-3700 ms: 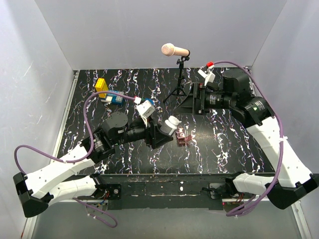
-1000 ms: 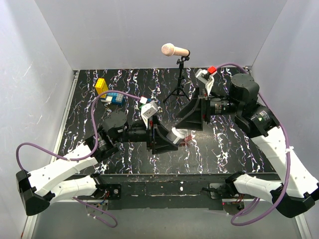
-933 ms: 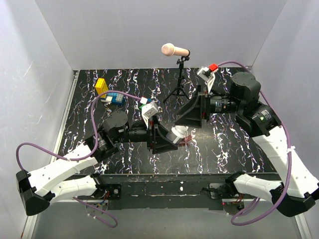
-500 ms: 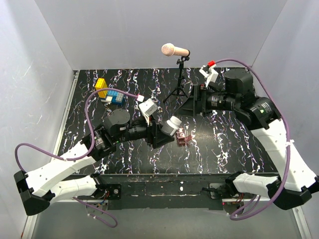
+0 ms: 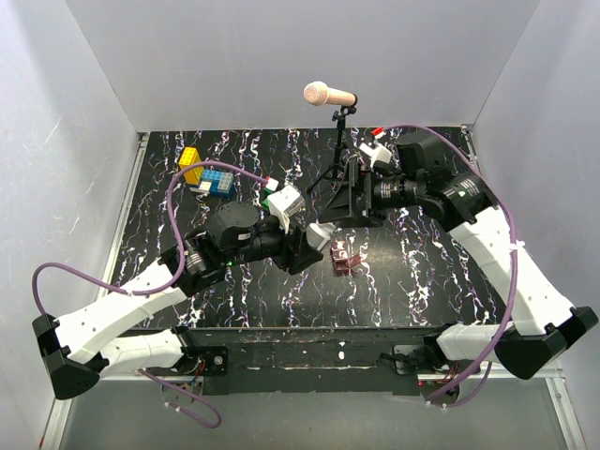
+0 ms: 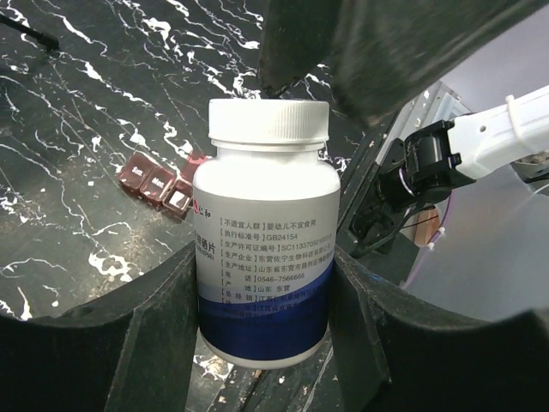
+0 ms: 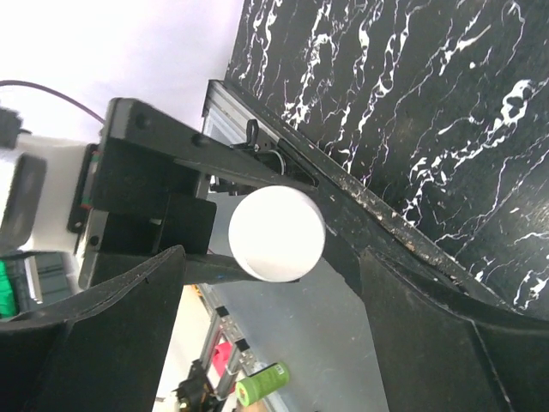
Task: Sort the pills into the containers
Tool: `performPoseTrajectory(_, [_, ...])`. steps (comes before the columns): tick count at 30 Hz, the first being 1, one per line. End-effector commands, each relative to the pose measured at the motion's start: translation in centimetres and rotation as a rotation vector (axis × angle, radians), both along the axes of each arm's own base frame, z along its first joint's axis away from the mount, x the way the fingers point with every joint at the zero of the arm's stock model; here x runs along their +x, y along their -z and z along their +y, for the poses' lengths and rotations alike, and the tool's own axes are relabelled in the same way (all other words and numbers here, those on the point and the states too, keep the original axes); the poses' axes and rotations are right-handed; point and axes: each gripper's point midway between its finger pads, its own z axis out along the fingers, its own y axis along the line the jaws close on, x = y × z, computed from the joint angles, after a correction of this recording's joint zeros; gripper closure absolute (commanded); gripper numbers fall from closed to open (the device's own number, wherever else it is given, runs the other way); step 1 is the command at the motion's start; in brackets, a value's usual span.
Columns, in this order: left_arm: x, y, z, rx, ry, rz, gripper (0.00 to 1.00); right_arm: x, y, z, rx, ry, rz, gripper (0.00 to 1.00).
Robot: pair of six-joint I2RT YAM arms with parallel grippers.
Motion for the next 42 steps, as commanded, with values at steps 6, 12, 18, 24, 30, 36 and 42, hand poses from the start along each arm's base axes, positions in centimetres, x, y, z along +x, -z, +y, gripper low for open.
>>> performPoseTrajectory(6, [0.0, -2.3, 0.1, -0.027, 0.006, -0.051, 1.0, -0.1, 2.4, 1.2, 0.021, -0.032, 0.133, 0.2])
performPoseTrajectory(12, [-0.2, -2.3, 0.0, -0.029, 0.018, -0.049, 1.0, 0.1, 2.0, 1.7, 0.058, -0.045, 0.136, 0.3])
performPoseTrajectory(18, [-0.4, -2.4, 0.0, -0.034, 0.025, -0.046, 1.0, -0.1, 1.7, 2.1, 0.086, -0.068, 0.148, 0.38])
performPoseTrajectory(24, [-0.2, -2.1, 0.1, -0.028, 0.011, -0.04, 1.0, -0.5, 0.9, 2.1, 0.107, -0.09, 0.134, 0.74])
performPoseTrajectory(30, [-0.4, -2.1, 0.0, -0.043, 0.012, -0.021, 1.0, -1.0, -0.2, 1.6, 0.116, -0.123, 0.042, 0.95])
performPoseTrajectory(36, [-1.9, -3.7, -0.5, -0.129, 0.078, 0.0, 1.0, -2.0, -2.4, 1.0, 0.162, -0.205, -0.153, 0.99])
performPoseTrajectory(42, [-4.7, -5.1, -1.2, -0.23, 0.216, 0.04, 1.0, -3.9, -4.8, 0.4, 0.243, -0.318, -0.37, 0.99])
